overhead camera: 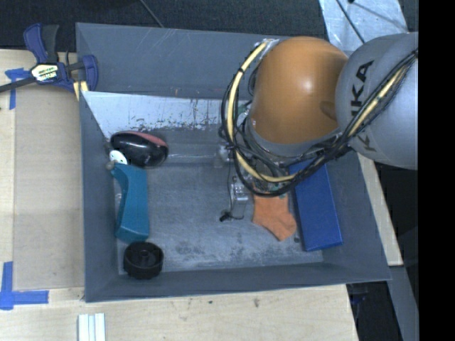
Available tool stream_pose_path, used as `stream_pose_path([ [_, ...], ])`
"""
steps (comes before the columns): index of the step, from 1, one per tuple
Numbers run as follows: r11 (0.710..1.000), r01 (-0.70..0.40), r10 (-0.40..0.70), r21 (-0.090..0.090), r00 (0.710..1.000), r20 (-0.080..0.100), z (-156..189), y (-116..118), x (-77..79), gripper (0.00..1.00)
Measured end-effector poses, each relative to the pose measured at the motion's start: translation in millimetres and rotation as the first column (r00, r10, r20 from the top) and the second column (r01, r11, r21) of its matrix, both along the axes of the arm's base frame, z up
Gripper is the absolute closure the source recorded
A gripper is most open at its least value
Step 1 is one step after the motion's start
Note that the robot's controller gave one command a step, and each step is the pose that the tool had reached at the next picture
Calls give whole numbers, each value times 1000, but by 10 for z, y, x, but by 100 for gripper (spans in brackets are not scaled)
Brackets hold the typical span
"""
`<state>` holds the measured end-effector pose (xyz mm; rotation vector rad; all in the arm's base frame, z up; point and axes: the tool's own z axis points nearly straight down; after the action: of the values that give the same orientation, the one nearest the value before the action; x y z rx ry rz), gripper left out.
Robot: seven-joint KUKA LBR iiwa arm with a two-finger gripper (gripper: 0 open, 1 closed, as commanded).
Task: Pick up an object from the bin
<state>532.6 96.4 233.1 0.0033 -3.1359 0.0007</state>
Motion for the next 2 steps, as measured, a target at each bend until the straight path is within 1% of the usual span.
stream_pose_path([
  [1, 1000, 2, -2, 1, 1000, 9, 48, -4, 15, 0],
  [2, 1000, -24, 24, 1, 1000, 8, -26, -442, -98, 0],
])
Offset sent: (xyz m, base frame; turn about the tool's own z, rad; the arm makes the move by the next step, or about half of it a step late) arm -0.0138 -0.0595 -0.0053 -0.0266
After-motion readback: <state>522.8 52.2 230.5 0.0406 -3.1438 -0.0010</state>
